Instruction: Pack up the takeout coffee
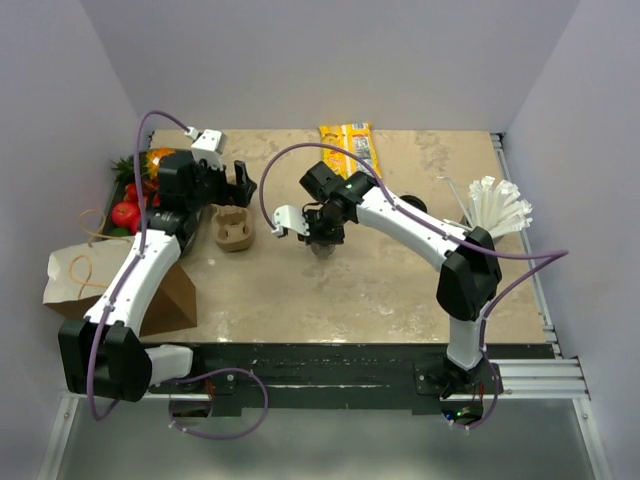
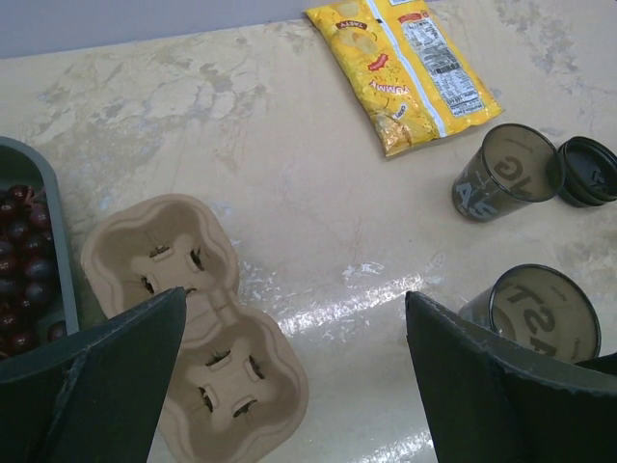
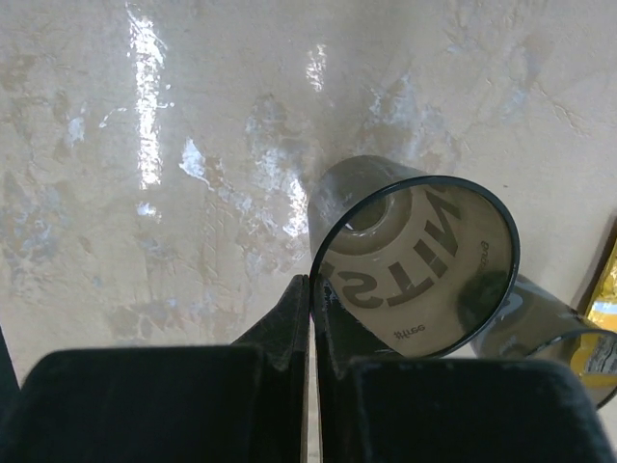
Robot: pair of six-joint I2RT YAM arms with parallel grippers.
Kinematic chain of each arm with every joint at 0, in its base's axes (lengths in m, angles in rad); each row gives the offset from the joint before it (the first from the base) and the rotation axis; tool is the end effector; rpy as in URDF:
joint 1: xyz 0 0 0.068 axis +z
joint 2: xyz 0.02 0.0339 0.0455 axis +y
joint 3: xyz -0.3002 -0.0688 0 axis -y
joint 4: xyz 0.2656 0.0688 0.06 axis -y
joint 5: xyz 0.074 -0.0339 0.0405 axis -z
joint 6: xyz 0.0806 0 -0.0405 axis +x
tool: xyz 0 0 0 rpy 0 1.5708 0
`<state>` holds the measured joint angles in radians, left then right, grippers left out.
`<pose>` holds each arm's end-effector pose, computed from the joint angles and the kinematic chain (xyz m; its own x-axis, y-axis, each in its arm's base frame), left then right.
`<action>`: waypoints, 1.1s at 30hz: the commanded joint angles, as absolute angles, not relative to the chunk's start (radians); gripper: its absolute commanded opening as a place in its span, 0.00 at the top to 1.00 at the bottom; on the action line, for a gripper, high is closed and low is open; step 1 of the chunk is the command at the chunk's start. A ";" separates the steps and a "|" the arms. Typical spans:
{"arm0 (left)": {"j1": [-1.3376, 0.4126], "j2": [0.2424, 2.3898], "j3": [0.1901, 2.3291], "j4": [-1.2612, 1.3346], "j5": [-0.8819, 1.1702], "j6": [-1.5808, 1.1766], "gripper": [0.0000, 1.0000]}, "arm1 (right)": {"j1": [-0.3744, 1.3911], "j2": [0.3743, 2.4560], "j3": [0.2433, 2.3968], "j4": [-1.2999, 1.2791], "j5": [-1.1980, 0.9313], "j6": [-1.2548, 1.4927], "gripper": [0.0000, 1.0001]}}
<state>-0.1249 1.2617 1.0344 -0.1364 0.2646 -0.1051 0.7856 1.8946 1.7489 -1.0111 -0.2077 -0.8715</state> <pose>0.3375 -0.0636 0.3441 -0.3891 -0.0532 -0.9197 0.3237 0.9268 -0.1906 0.3053 0.3290 0.2789 0.1579 -0.9013 -0.4034 -0.9785 -0.0880 -0.1863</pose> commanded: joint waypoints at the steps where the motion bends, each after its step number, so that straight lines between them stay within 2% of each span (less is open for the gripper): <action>1: -0.126 1.195 1.005 -0.121 0.238 -0.141 0.00 | 0.804 1.876 1.723 -0.908 -0.187 -0.859 1.00; 11: -0.126 1.175 0.992 -0.138 0.236 -0.133 0.00 | 0.813 1.885 1.655 -0.848 -0.219 -0.812 0.97; 13: -0.126 1.173 0.997 -0.143 0.236 -0.126 0.00 | 0.815 1.890 1.658 -0.845 -0.219 -0.802 0.94; 17: -0.126 1.172 0.996 -0.144 0.232 -0.120 0.00 | 0.815 1.896 1.690 -0.879 -0.227 -0.795 0.76; 25: -0.124 1.187 0.988 -0.120 0.255 -0.129 0.00 | 0.805 1.879 1.767 -0.930 -0.244 -0.764 0.69; 29: -0.124 1.201 0.992 -0.114 0.268 -0.130 0.01 | 0.720 1.868 1.899 -0.928 -0.296 -0.672 0.67; 33: -0.126 1.219 0.994 -0.092 0.288 -0.146 0.01 | 0.576 1.891 1.928 -0.916 -0.288 -0.583 0.69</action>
<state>-0.1249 1.2053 0.9848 -0.1390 0.2546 -0.1204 0.7208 1.9053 1.8786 -0.9260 -0.2722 -0.7002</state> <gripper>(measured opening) 0.994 0.323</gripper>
